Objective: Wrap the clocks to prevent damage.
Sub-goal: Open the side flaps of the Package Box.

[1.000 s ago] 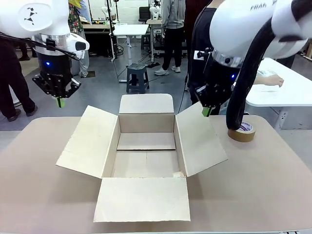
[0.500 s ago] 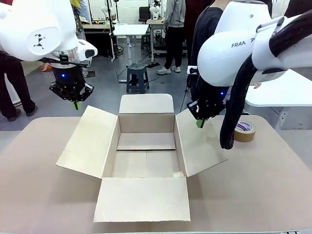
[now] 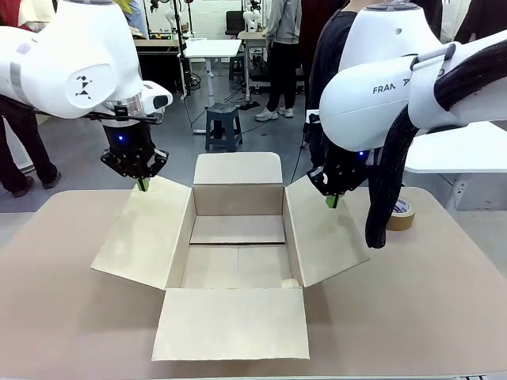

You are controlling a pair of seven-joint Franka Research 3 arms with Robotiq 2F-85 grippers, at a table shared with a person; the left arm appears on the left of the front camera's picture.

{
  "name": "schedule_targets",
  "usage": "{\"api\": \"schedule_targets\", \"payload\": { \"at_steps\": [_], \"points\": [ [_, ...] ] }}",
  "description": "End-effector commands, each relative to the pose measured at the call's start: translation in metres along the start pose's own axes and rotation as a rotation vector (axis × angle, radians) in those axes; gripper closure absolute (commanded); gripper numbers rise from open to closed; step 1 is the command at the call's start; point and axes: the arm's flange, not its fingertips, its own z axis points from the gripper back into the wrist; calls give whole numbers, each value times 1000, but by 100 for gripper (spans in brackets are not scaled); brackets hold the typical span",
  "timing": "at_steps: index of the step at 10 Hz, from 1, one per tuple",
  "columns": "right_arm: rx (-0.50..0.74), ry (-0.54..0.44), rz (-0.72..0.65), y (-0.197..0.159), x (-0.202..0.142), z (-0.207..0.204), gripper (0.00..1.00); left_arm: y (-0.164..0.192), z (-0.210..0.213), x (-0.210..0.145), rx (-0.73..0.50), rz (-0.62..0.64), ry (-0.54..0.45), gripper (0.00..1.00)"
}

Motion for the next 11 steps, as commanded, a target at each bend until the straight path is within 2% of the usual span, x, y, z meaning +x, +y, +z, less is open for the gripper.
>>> {"api": "schedule_targets", "payload": {
  "at_steps": [1, 6, 11],
  "points": [
    [-37, 13, -33, 3, 1, 0, 99, -3, -2, 1, -28, 7, 45, 100],
    [-112, 31, -116, 2, -6, -13, 99, -6, -18, -6, 0, -37, 123, 100],
    [-97, 47, -120, -2, -11, -48, 99, 14, -46, -13, 0, -3, 165, 100]
  ]
}}
